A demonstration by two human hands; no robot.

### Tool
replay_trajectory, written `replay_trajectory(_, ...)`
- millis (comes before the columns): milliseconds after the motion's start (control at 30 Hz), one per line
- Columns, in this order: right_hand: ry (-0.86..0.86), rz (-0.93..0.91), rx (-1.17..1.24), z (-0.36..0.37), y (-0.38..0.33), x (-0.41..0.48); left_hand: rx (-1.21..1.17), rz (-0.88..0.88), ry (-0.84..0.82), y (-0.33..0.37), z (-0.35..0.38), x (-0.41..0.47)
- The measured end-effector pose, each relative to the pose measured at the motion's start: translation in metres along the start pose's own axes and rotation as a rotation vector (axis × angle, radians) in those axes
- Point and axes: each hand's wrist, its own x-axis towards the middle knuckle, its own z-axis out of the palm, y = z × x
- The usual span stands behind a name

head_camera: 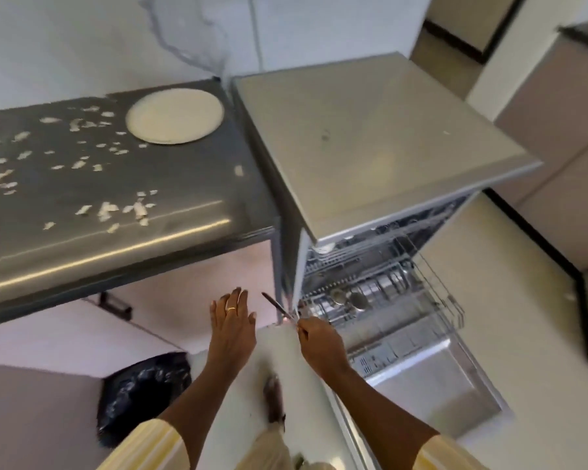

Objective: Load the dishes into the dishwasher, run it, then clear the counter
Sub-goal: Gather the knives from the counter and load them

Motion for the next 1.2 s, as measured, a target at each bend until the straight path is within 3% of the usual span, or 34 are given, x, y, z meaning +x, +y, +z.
replay_trajectory(133, -0.035, 0.258, 0.036, -0.004, 0.069, 0.010, 0.015, 0.223, -0.090, 0.045, 0.041, 0.037)
replay_trajectory(300, 0.069, 0.544, 0.142, -0.017, 0.143, 0.037, 0.035, 0.542, -0.150, 0.099, 0.093, 0.087)
replay_trajectory(433, 0.201, 0.752, 0.274, -0.013, 0.198, 0.064, 0.088, 0.567, -0.369, 0.115, 0.146, 0.107)
replay_trajectory(667, 0.357, 1.102, 0.564, 0.041, 0.303, 0.133, 0.282, 0.545, -0.528, 0.100, 0.273, 0.135)
replay_trajectory(900, 0.407, 1.083, 0.586, 0.108, 0.394, 0.224, 0.355, 0.496, -0.493, 0.090, 0.397, 0.203)
replay_trajectory(1100, 0.421, 0.918, 0.500, 0.126, 0.423, 0.286, 0.367, 0.569, -0.411, 0.119, 0.465, 0.259)
replay_trajectory(1200, 0.449, 0.919, 0.465, 0.130, 0.429, 0.312, 0.374, 0.656, -0.397, 0.133, 0.484, 0.275)
